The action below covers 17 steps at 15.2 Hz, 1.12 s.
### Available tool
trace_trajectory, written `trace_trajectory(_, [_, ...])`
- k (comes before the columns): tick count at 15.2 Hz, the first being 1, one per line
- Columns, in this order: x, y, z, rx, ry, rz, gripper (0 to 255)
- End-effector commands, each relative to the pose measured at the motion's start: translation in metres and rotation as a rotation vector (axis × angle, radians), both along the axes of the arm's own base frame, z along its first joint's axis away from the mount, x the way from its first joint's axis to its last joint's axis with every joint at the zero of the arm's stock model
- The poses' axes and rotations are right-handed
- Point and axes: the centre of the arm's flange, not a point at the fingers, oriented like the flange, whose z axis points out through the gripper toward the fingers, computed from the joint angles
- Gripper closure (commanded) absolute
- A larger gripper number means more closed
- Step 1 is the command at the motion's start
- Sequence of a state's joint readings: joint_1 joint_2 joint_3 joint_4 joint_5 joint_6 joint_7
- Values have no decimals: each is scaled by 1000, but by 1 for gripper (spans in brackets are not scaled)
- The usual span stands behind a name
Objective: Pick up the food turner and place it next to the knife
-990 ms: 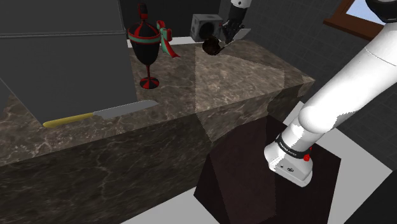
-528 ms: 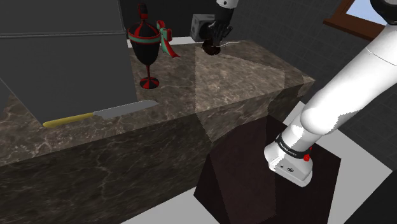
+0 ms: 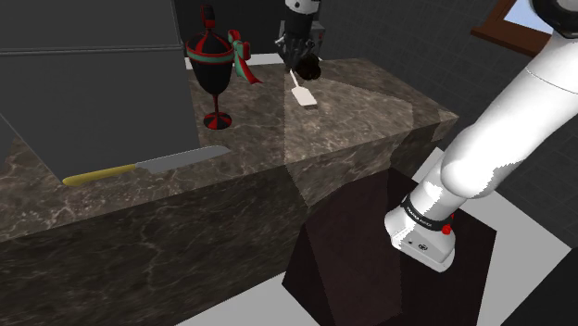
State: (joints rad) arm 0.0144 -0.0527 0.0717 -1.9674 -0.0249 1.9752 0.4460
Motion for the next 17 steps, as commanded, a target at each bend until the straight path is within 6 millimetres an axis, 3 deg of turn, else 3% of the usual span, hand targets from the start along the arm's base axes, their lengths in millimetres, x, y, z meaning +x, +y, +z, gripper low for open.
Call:
trace_trajectory(1, [3,24,3,0,0,-2,255])
trace_trajectory(14, [30,193,3,0,0,-2,255])
trace_trajectory(17, [30,193,-13,0,0,-2,255])
